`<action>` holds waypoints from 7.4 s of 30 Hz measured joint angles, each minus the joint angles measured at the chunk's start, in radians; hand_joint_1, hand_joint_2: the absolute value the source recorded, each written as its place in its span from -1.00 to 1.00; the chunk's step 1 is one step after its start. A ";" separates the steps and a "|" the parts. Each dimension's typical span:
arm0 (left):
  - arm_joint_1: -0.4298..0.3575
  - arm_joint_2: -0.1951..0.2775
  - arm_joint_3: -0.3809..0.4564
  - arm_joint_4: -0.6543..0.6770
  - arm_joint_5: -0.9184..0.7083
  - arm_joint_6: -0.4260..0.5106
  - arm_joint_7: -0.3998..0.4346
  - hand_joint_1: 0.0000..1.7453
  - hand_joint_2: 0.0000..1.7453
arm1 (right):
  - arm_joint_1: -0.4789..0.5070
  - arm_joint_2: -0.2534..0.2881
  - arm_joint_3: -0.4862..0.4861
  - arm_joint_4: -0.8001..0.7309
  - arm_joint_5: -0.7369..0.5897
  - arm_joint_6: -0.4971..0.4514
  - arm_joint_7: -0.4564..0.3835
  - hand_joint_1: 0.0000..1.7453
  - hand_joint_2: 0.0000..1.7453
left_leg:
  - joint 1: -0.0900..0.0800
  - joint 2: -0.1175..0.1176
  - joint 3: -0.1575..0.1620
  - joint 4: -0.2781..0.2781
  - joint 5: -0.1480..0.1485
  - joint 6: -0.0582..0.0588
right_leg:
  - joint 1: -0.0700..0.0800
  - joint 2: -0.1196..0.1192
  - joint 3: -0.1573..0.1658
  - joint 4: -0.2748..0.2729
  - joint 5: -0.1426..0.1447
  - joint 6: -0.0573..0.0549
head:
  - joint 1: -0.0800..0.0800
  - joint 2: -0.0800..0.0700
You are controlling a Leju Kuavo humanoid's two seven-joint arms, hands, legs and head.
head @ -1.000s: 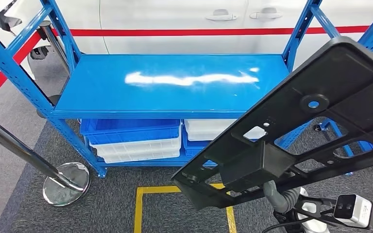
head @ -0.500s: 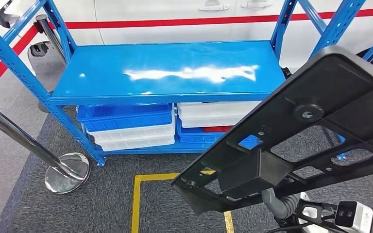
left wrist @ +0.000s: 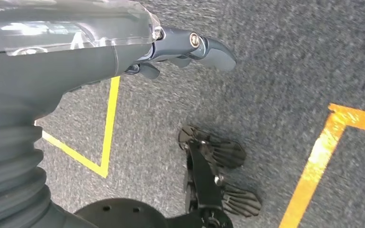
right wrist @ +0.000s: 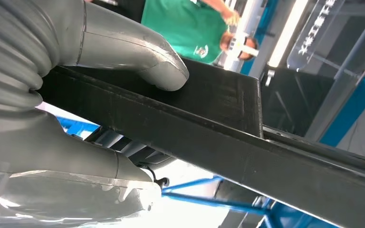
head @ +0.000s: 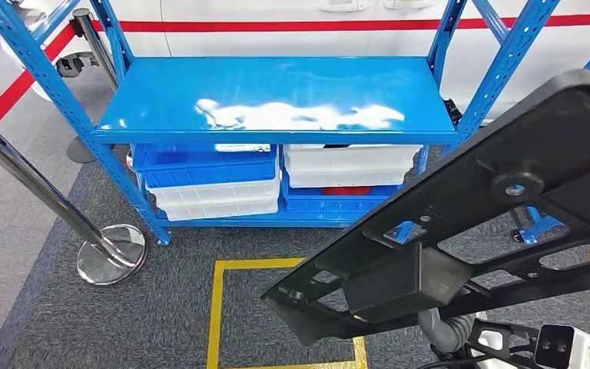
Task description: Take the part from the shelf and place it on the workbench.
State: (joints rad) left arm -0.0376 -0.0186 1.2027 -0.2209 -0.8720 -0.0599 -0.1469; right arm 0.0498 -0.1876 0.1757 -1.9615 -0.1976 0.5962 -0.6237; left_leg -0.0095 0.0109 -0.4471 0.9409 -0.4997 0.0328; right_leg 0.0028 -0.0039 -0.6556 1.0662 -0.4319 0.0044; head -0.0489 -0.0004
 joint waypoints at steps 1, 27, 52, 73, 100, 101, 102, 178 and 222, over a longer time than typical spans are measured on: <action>0.000 0.000 0.000 0.000 0.000 0.000 0.000 -1.00 1.00 | 0.001 0.000 -0.002 -0.001 0.000 0.001 0.000 0.90 1.00 | 0.001 0.001 -0.008 -0.001 0.009 0.003 | -0.003 0.002 -0.023 0.060 -0.042 0.004 | 0.000 0.000; -0.003 -0.005 0.005 0.000 -0.019 0.005 0.016 -1.00 1.00 | -0.046 0.037 0.000 -0.014 0.041 -0.034 0.000 0.90 1.00 | 0.005 -0.003 -0.085 0.062 0.024 -0.032 | -0.009 0.010 0.078 -0.050 -0.016 -0.006 | 0.000 0.000; -0.021 -0.008 0.077 0.000 0.011 0.109 -0.043 -1.00 1.00 | 0.019 0.042 0.076 -0.159 0.171 -0.174 0.000 0.90 1.00 | 0.016 -0.009 -0.184 0.285 -0.062 -0.056 | -0.006 0.060 0.073 -0.052 -0.011 -0.038 | 0.000 0.000; -0.033 0.053 0.076 -0.014 -0.028 0.111 -0.072 -1.00 1.00 | -0.038 0.150 -0.039 -0.080 0.136 -0.049 0.000 0.90 1.00 | 0.004 0.095 -0.084 0.054 0.026 -0.034 | 0.001 -0.041 0.076 -0.054 -0.021 -0.016 | 0.000 0.000; -0.039 0.093 0.081 -0.024 -0.054 0.062 -0.056 -1.00 1.00 | 0.038 0.188 -0.002 -0.125 0.216 -0.139 0.000 0.90 1.00 | 0.020 0.071 -0.086 0.054 0.028 -0.024 | -0.008 -0.042 0.052 0.013 -0.039 0.004 | 0.000 0.000; -0.039 0.091 0.080 -0.024 -0.056 0.060 -0.054 -1.00 1.00 | 0.037 0.183 0.013 -0.126 0.228 -0.156 0.000 0.90 1.00 | 0.018 0.079 -0.085 0.054 0.026 -0.028 | -0.003 -0.055 0.075 -0.032 -0.029 -0.003 | 0.000 0.000; -0.039 0.089 0.080 -0.024 -0.057 0.058 -0.051 -1.00 1.00 | 0.036 0.178 0.031 -0.126 0.243 -0.174 0.000 0.90 1.00 | 0.016 0.088 -0.083 0.055 0.025 -0.033 | 0.001 -0.062 0.083 -0.052 -0.028 -0.008 | 0.000 0.000; -0.018 0.056 0.151 -0.037 -0.044 0.149 0.074 -1.00 1.00 | 0.025 0.013 0.177 -0.088 0.268 -0.312 0.000 0.90 1.00 | 0.034 -0.075 -0.102 0.083 0.026 -0.059 | -0.008 0.108 0.083 -0.057 -0.023 -0.022 | 0.000 0.000; -0.040 0.034 0.150 -0.028 -0.037 0.101 0.082 -1.00 1.00 | -0.089 -0.001 0.279 -0.005 0.286 -0.288 0.000 0.90 1.00 | 0.024 0.060 -0.086 0.057 0.023 -0.023 | -0.010 -0.033 0.020 0.043 -0.043 0.012 | 0.000 0.000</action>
State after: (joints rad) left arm -0.0773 0.0154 1.3531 -0.2491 -0.9092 0.0406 -0.0650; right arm -0.0394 -0.1884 0.4546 -1.9665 0.0879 0.3085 -0.6237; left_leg 0.0142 0.0705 -0.5334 0.9975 -0.4770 0.0103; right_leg -0.0069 -0.0370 -0.6355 1.1096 -0.4750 0.0163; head -0.0488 -0.0004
